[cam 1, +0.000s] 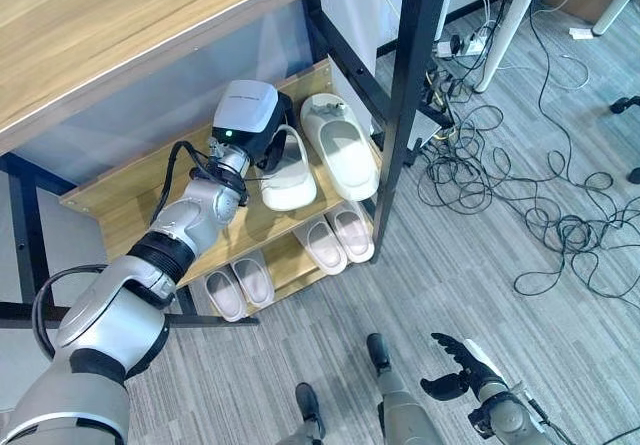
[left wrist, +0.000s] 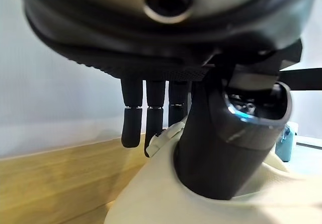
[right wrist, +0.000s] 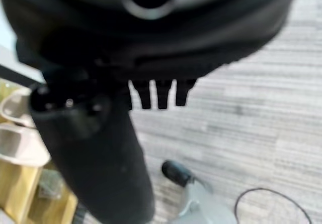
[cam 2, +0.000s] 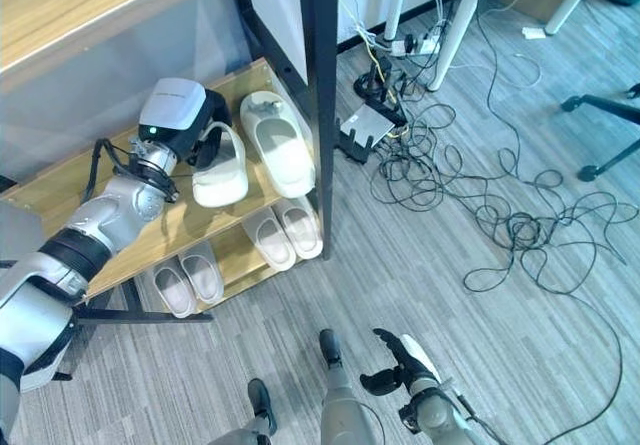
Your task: Arrange the slippers neatly on the shoe rack.
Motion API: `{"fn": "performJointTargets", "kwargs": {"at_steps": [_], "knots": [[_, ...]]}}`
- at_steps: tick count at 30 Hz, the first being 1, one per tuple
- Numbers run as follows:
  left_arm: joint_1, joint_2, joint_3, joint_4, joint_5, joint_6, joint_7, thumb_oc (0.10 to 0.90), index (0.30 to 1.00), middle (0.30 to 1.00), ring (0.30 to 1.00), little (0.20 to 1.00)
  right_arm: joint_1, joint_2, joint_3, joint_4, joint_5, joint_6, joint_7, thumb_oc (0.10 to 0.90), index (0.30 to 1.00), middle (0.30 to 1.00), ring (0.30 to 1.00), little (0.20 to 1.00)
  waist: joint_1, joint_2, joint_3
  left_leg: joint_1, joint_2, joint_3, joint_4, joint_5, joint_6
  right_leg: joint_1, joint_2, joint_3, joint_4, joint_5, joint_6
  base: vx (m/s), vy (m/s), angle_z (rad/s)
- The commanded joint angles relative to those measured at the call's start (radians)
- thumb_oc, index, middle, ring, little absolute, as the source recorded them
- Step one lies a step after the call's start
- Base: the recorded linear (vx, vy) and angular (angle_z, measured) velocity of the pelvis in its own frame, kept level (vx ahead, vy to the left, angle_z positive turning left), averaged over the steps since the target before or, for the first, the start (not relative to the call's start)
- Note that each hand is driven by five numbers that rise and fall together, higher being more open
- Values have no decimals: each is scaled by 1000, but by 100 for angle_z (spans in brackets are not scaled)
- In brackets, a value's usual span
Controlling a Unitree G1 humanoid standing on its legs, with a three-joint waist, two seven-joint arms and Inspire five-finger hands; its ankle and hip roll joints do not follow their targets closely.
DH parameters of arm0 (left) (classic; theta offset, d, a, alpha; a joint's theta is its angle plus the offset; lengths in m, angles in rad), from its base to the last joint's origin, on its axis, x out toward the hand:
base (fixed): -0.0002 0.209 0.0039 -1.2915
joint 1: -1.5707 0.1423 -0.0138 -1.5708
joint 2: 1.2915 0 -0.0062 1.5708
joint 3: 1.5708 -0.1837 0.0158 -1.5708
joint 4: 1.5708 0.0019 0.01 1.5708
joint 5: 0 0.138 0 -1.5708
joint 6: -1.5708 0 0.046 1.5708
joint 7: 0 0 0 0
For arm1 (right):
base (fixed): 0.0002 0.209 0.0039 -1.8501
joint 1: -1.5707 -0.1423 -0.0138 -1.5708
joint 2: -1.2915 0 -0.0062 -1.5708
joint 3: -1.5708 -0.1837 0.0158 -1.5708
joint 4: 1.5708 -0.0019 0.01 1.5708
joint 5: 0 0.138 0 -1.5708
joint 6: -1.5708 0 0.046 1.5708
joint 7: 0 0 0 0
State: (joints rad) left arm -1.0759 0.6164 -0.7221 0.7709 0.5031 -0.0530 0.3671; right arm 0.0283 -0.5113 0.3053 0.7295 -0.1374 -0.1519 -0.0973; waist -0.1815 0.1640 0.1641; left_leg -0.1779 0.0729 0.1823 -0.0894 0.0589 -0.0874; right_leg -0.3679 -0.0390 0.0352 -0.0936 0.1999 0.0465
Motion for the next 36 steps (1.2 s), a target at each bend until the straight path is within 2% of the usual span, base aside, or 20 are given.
{"fn": "performJointTargets", "kwargs": {"at_steps": [1, 8, 22, 28, 36], "knots": [[-182, 79, 35, 115, 10, 9, 80, 800, 900, 900, 900, 900, 41, -65, -14, -91, 41, -55, -28, 800, 900, 900, 900, 900, -28, -32, -37, -64, -2, -47, 2, 24, -29, 51, -71, -70, 6, -129, 111, 15, -18, -5], [-198, 78, 39, 153, 0, 15, 85, 800, 900, 900, 900, 900, 48, -60, -12, -99, 54, -60, -24, 800, 900, 900, 900, 900, -32, -39, -40, -73, 5, -46, 2, 27, -33, 39, -67, -65, 6, -126, 109, 16, -22, -7], [-129, 11, 77, 60, -39, -13, 83, 800, 900, 900, 900, 900, 60, -38, -14, -68, 52, -67, -46, 800, 900, 900, 900, 900, -16, -41, -42, -66, 5, -63, 2, 26, -33, 58, -66, -85, 6, -138, 101, 5, -9, -1], [-43, -10, 128, -24, -74, -36, 79, 800, 900, 900, 900, 900, 42, -18, -4, -6, 42, -64, -57, 800, 900, 900, 900, 900, 4, -45, -41, -59, 5, -75, 2, 30, -34, 74, -65, -104, 6, -146, 97, -18, -13, 4], [65, 3, 168, -144, -77, -57, 60, 800, 900, 900, 900, 900, 32, -3, 1, 40, 27, -55, -63, 800, 900, 900, 900, 900, 28, -52, -44, -54, 4, -86, 2, 34, -37, 92, -63, -118, 6, -153, 92, -15, -8, 8]]}}
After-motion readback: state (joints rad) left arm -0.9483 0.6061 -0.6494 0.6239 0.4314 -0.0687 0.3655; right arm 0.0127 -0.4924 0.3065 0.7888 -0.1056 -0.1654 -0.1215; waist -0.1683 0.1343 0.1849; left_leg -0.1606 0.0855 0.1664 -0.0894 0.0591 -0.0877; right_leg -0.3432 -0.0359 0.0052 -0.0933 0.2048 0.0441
